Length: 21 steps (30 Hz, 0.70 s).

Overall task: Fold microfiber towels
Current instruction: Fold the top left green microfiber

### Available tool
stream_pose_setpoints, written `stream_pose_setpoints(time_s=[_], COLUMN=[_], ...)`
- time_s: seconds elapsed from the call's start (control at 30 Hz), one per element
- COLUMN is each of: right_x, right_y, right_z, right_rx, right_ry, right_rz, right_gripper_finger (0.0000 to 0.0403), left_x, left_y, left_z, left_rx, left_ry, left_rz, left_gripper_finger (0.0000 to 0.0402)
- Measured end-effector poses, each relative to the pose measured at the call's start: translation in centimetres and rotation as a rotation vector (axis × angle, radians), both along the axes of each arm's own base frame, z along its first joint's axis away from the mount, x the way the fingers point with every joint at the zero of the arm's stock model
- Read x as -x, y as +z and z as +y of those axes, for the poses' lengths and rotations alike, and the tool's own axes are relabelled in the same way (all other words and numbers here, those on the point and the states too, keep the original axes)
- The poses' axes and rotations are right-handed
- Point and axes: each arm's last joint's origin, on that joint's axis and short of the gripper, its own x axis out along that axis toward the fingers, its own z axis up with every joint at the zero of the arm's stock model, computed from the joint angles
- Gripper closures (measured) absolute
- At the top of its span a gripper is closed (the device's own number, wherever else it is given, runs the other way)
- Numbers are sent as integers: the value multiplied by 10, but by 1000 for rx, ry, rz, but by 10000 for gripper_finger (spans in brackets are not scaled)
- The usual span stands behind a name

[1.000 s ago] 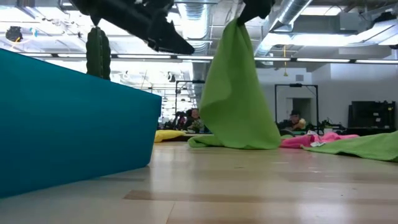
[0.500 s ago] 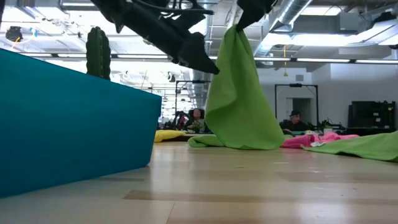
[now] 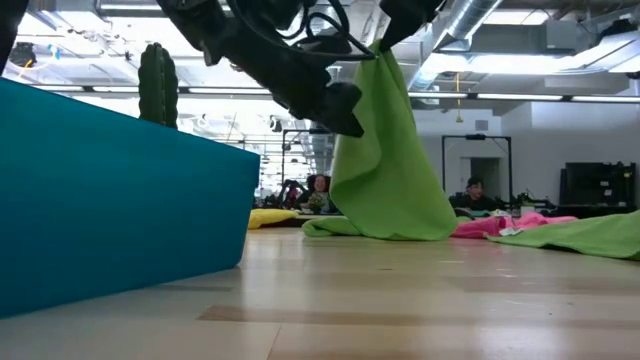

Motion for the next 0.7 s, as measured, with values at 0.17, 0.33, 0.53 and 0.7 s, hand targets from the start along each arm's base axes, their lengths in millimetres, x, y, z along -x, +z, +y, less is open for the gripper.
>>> stream_pose_setpoints(time_s=[0.17, 0.33, 0.53, 0.7], right_x=[0, 0, 0, 0], right_y=[0, 0, 1, 1], right_z=[0, 0, 0, 0], right_rx=[0, 0, 0, 0], right_ry=[0, 0, 0, 0], right_rz=[-1, -2, -9, -9], right_gripper_finger=[394, 394, 394, 394], left_x=[-3, -8, -16, -27], left_y=[-16, -39, -54, -73], left_z=[-11, -19, -23, -22], left_rx=[-50, -139, -212, -260], left_ry=[30, 67, 101, 126], left_rz=[45, 121, 171, 240], left_gripper_finger=[180, 180, 180, 180])
